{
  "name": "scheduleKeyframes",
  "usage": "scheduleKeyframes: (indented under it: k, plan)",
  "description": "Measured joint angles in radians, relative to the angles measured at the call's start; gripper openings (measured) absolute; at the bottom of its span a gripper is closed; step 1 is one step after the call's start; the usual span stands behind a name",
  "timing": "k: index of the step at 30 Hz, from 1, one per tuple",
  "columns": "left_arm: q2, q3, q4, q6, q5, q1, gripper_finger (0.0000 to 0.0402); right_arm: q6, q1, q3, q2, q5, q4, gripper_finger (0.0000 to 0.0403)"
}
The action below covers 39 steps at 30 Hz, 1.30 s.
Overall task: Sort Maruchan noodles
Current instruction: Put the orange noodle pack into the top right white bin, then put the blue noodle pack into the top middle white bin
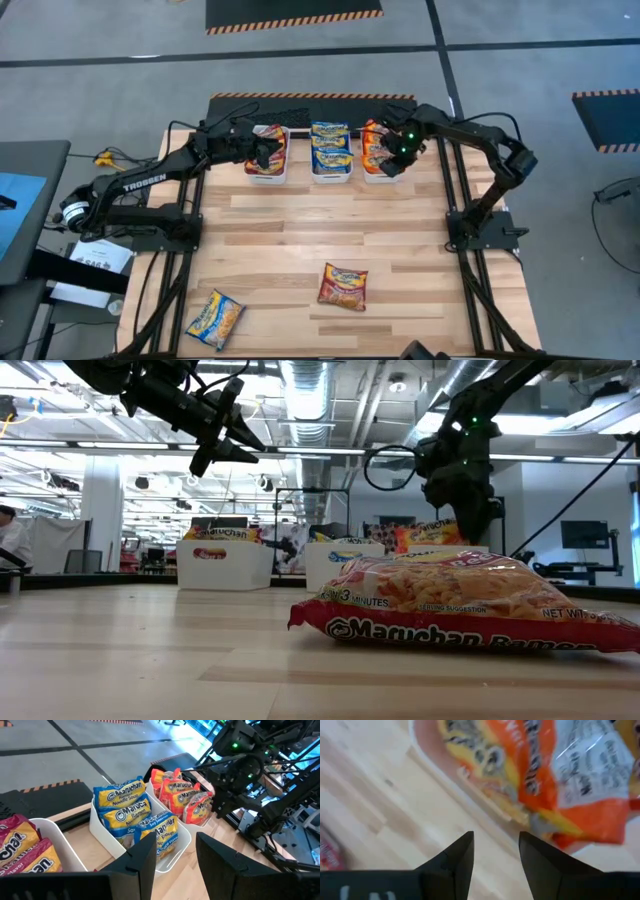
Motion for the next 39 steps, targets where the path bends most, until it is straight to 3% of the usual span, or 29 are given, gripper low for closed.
scheduleKeyframes:
  k: [5, 13, 18, 28, 39]
  plan:
    - [0.000, 0.000, 0.000, -0.005, -0.002, 0.000, 0.0123, 0.000, -0.002, 0.079, 0.000, -0.025, -0.063, 0.0175]
    - [0.000, 0.000, 0.000, -0.010, -0.002, 0.000, 0.0123, -0.013, -0.001, 0.211, -0.020, -0.018, -0.018, 0.0161]
    - [0.000, 0.000, 0.000, -0.017, -0.002, 0.000, 0.0123, -0.017, 0.000, 0.190, -0.003, -0.002, 0.081, 0.0155]
    - [0.000, 0.000, 0.000, -0.014, -0.004, 0.000, 0.0123, -0.026, 0.003, 0.077, 0.062, 0.063, 0.049, 0.0146]
    - [0.000, 0.000, 0.000, -0.018, 0.007, 0.001, 0.0123, -0.040, 0.005, 0.131, -0.011, 0.074, 0.038, 0.0144]
